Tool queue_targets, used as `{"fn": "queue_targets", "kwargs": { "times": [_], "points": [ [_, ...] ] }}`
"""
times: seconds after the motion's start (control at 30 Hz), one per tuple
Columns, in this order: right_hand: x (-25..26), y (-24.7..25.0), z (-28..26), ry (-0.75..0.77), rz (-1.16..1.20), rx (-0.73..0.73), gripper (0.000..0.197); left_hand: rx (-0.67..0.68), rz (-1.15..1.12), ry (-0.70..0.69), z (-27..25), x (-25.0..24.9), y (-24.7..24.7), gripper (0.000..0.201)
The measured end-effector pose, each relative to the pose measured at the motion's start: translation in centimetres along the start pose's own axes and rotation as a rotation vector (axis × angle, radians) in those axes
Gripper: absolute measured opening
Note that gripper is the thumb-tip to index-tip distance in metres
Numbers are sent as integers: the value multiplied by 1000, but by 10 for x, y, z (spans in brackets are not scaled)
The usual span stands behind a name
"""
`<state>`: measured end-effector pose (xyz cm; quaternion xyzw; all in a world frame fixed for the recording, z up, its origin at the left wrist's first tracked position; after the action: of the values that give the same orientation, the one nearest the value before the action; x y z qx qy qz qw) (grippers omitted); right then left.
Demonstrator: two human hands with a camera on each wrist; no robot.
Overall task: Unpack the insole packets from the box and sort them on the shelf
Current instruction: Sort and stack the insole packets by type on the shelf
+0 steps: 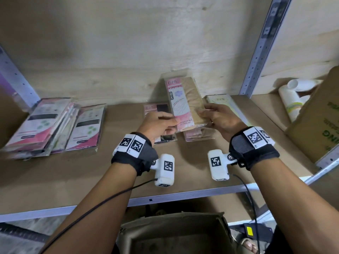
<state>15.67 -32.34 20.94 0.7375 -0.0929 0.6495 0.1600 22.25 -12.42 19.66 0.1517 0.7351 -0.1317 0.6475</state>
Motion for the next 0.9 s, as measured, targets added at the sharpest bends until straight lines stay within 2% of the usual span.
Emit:
{"fn": "queue_targets", "kwargs": {
  "times": [0.2, 0.53, 0.9],
  "points": [
    [0, 22, 12, -9, -235, -81, 56, -22, 75, -13, 13, 2, -16, 35],
    [-12, 32, 21, -71, -523, -115, 42, -1, 127, 68, 16, 11, -33, 34],
    [-20, 37, 23, -91, -574, -96, 38, 10, 128, 79, 15, 13, -34, 37]
  ]
}}
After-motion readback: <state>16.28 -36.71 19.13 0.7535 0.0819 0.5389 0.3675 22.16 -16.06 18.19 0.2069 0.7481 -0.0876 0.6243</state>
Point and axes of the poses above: each hand's wrist, its own z-axis towards the middle knuckle, its own y-axis out of the back of the hand, x = y × z, the point moved 2 cm from there along z, towards the middle knuckle, and after that the axes turned 4 degrees about -z, right-handed, at the moved point
